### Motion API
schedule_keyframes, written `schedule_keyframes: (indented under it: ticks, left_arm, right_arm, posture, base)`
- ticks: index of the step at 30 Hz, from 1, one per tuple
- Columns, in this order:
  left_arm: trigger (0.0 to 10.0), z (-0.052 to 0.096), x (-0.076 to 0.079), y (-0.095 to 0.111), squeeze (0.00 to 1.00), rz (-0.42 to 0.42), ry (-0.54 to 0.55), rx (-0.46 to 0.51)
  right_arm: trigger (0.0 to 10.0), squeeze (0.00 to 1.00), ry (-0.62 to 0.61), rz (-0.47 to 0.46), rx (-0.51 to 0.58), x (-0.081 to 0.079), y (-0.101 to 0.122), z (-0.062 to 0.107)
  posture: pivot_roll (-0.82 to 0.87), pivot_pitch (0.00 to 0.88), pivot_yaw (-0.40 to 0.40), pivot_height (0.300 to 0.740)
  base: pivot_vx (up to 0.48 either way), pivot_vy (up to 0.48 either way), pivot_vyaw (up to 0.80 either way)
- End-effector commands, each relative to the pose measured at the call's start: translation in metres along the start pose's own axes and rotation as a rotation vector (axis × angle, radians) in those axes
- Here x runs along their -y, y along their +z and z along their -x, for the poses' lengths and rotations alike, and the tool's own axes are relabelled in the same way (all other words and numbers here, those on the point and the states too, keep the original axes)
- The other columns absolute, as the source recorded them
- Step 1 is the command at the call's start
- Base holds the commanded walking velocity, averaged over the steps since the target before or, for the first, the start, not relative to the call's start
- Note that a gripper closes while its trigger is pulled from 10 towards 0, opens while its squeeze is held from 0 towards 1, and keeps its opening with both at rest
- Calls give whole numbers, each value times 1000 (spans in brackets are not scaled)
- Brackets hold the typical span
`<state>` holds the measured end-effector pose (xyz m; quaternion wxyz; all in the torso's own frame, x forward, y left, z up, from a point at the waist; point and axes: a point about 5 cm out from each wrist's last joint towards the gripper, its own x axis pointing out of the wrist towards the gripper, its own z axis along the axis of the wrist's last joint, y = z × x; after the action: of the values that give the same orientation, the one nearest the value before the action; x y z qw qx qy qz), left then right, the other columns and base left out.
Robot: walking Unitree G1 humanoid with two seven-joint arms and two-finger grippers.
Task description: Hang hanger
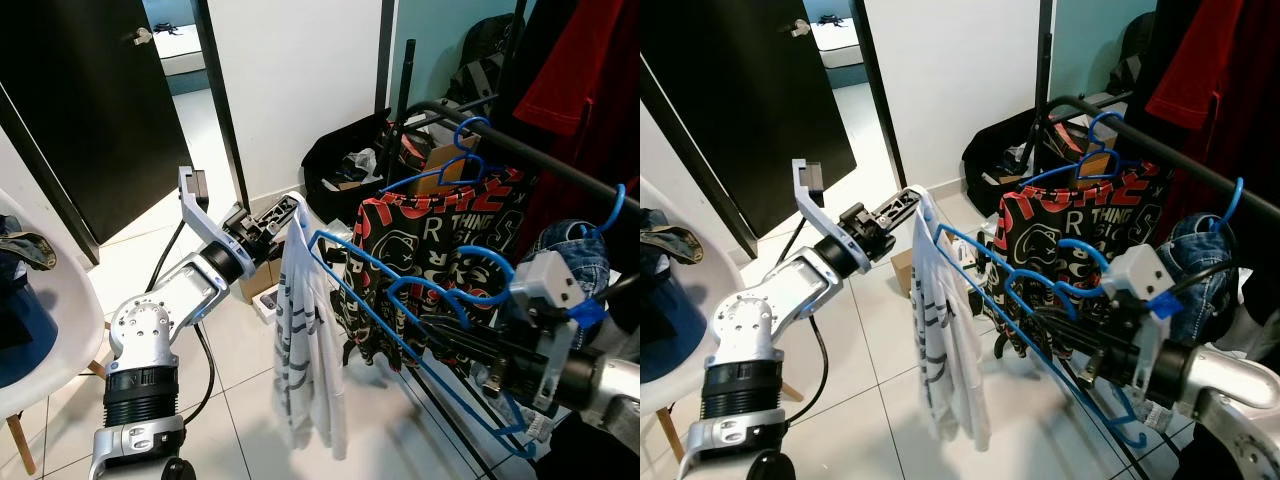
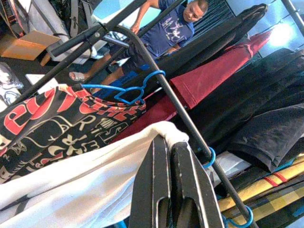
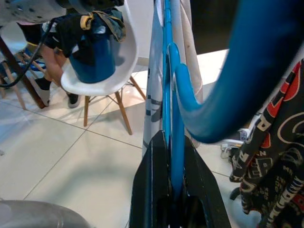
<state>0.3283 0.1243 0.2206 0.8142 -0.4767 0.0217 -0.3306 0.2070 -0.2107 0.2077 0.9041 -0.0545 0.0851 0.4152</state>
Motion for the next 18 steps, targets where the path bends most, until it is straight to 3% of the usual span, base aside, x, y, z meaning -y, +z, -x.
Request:
schedule_keyframes:
  ticks: [1,12,18]
  left_arm:
    - [10000,2,2,1,0,-8,-6,6]
    - [10000,3,0,1,0,-4,3,5]
    - [10000,2,2,-1,0,8,-10,-7]
  right_arm:
    - [10000,0,12,7,12,-1,2,2]
    - [10000,0,51,0,11,-7,3,24]
    - [10000,0,55,8,37,-8,7,23]
  posture:
    - [-45,0,101,740]
    - [-47,0,105,740]
    - [-47,0,105,740]
  base:
    - [0,0,0]
    - [0,0,0]
    - [0,0,0]
